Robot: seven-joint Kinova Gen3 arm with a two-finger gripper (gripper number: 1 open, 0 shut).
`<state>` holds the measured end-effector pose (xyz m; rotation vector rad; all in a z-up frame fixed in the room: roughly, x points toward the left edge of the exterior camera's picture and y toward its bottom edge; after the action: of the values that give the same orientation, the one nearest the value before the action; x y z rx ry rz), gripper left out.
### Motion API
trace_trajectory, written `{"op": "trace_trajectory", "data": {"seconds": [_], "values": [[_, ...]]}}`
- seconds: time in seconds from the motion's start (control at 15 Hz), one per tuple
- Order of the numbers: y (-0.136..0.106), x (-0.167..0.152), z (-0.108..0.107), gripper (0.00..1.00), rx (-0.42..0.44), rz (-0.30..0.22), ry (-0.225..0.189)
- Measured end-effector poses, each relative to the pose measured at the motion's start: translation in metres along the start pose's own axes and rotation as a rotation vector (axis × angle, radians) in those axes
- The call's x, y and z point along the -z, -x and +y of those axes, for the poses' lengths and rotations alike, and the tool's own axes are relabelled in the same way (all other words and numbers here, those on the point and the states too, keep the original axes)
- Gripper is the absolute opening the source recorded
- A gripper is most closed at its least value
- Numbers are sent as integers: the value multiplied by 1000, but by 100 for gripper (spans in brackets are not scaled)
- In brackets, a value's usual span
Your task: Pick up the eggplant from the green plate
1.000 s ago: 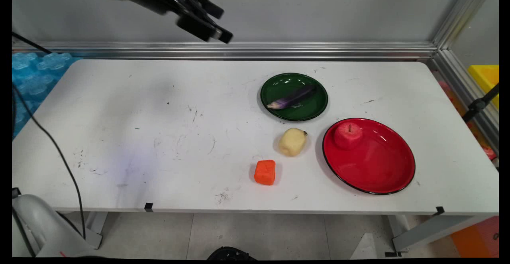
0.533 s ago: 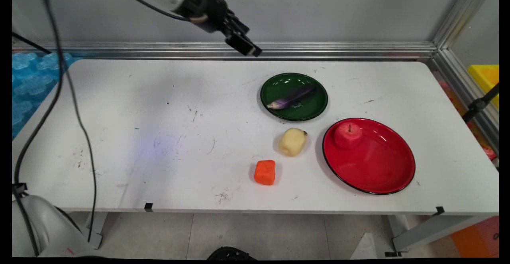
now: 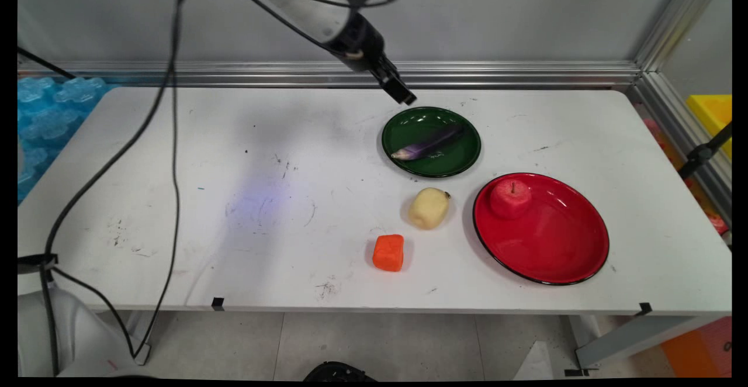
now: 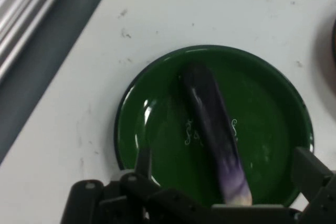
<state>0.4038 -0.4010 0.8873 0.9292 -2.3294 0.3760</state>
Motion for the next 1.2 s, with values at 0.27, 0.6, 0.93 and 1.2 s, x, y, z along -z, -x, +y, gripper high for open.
{"op": "trace_trajectory", "data": {"seconds": [0.27, 0.6, 0.93, 1.2], "values": [[-14, -48, 3, 100, 6, -55, 7], [-30, -107, 7, 100, 21, -128, 15], [-38, -147, 10, 100, 31, -192, 15], [-39, -164, 13, 100, 43, -233, 2]]}}
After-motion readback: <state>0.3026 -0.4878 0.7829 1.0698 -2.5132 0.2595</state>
